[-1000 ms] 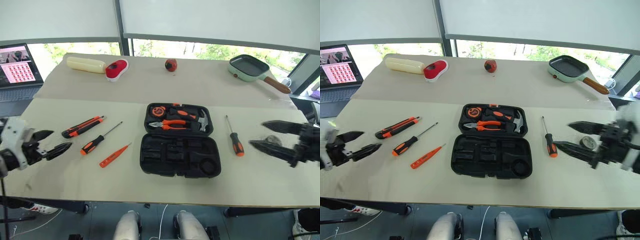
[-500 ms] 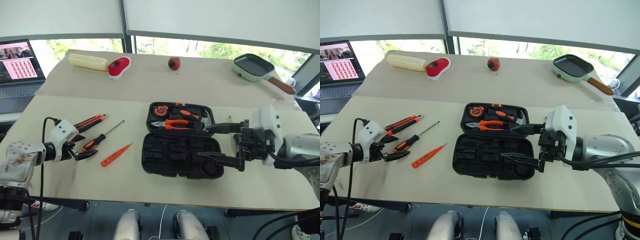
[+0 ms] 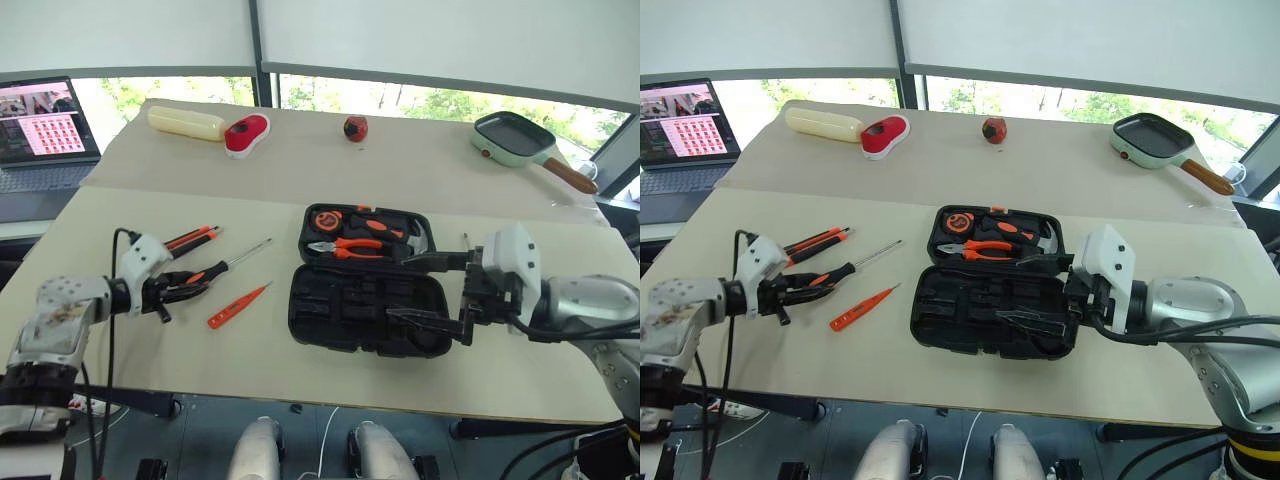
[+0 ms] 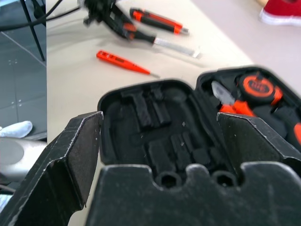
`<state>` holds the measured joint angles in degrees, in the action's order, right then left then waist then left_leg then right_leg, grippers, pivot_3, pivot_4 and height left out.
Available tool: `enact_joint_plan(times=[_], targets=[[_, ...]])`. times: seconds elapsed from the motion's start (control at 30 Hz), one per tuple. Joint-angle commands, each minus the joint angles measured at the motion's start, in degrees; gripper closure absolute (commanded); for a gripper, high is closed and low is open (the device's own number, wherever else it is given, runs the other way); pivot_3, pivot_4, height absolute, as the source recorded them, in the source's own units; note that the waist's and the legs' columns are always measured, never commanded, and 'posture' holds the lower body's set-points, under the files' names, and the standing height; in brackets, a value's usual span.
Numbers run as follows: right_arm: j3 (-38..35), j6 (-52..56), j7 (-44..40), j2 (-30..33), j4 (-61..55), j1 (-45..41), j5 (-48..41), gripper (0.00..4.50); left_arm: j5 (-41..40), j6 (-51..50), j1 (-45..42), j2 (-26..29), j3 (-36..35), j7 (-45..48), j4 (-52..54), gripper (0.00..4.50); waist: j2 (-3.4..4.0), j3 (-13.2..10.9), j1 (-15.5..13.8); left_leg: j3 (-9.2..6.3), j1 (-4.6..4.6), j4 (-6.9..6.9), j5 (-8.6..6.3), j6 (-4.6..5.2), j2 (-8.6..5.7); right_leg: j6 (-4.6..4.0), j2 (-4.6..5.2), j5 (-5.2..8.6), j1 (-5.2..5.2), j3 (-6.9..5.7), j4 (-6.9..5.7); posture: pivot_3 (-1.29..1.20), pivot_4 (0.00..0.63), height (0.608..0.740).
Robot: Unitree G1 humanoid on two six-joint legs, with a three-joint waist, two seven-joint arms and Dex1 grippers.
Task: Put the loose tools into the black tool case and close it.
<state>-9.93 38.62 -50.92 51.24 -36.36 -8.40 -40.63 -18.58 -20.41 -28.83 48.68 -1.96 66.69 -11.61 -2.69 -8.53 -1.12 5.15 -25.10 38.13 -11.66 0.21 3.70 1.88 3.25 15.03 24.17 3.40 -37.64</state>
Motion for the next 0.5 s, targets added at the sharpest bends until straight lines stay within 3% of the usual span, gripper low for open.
enact_joint_plan(times=[0.03, 0.27, 0.5], targets=[[-2.6, -1.5, 0.9, 0.3, -2.3, 1.3, 0.4, 0.00, -0.2, 0.1, -7.8, -0.9, 5.5, 6.4, 6.1, 3.62, 0.01, 0.0, 0.1, -0.01, 0.00, 0.04, -0.01, 0.01, -0.03, 0.03, 0.01, -0.02, -0.03, 0.02, 0.01, 0.00, 0.150, 0.740], [-5.2, -2.4, 2.2, 0.6, -1.9, 5.9, 3.3, 0.00, 7.3, 9.2, -16.5, -7.1, 18.9, 16.1, 3.1, 3.62, 0.13, 0.1, 0.6, -0.08, 0.00, 0.06, -0.01, 0.03, -0.02, 0.03, -0.11, -0.02, -0.03, 0.08, -0.01, 0.00, 0.150, 0.740], [-8.6, -1.7, 4.4, -0.8, -5.0, 11.3, 3.1, 0.00, 18.6, 14.9, -22.9, -17.8, 25.8, 8.0, -10.2, 3.62, 0.12, 0.1, 0.3, -0.19, -0.04, 0.20, -0.01, 0.03, -0.08, 0.06, -0.11, -0.01, -0.09, 0.08, -0.02, 0.00, 0.150, 0.740]])
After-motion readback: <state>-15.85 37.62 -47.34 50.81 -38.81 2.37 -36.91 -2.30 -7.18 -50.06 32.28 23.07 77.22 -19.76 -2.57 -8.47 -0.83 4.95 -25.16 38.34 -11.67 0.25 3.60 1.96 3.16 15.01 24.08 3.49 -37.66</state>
